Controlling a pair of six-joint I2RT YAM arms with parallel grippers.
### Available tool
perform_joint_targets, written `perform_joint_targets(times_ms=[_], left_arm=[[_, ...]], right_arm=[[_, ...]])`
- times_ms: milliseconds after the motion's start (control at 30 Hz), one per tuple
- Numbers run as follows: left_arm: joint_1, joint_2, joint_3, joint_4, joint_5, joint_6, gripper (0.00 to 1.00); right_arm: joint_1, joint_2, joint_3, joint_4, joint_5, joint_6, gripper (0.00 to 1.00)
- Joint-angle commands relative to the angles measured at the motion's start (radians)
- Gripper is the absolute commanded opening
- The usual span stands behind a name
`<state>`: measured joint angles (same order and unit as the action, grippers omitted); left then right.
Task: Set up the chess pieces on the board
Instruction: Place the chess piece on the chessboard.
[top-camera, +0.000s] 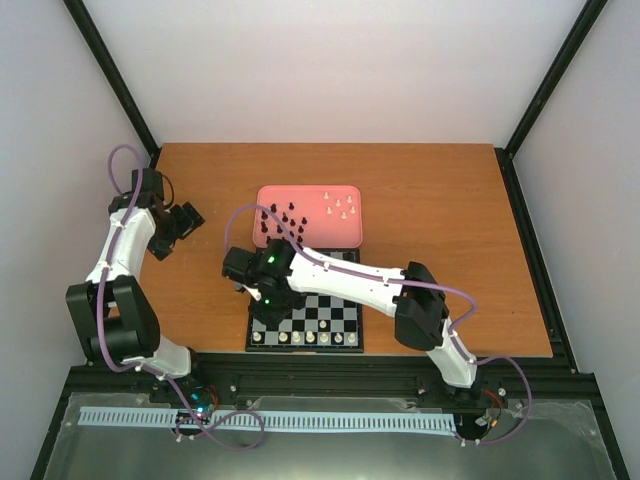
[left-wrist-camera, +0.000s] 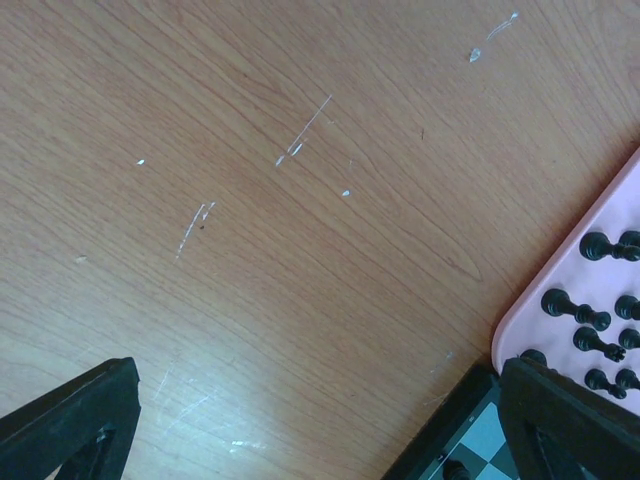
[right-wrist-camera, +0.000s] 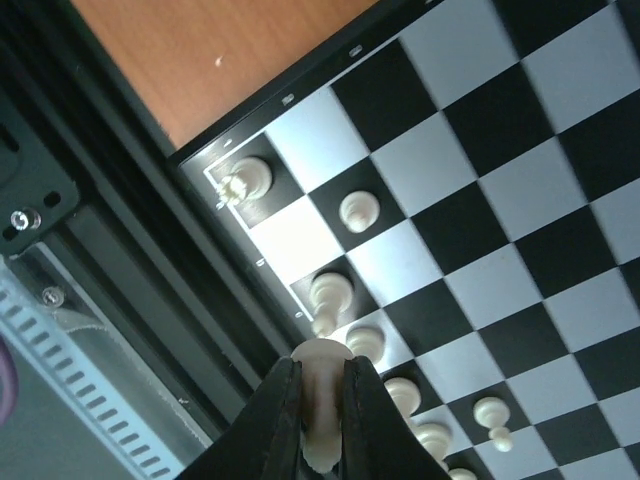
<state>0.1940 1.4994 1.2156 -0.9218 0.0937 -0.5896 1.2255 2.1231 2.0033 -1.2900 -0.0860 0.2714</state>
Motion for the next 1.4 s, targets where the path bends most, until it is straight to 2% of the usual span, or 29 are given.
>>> perform_joint_targets(times_ms=[0, 467, 1367], left_arm=[[-0.008, -0.055, -0.02, 0.02, -0.009, 0.015, 1.0], [-0.011, -0.083, -0.027, 0.017, -0.009, 0.014, 1.0], [-0.011, -0.08, -0.037, 0.03, -0.001, 0.01, 1.0]], right_arm=[[0.045, -0.027, -0.014, 0.016, -0.029, 0.021, 0.04], [0.08, 0.099, 0.053, 0.027, -0.032, -0.014, 0.05], [0.075, 0.131, -0.036, 0.092, -0.034, -0.02, 0.06]])
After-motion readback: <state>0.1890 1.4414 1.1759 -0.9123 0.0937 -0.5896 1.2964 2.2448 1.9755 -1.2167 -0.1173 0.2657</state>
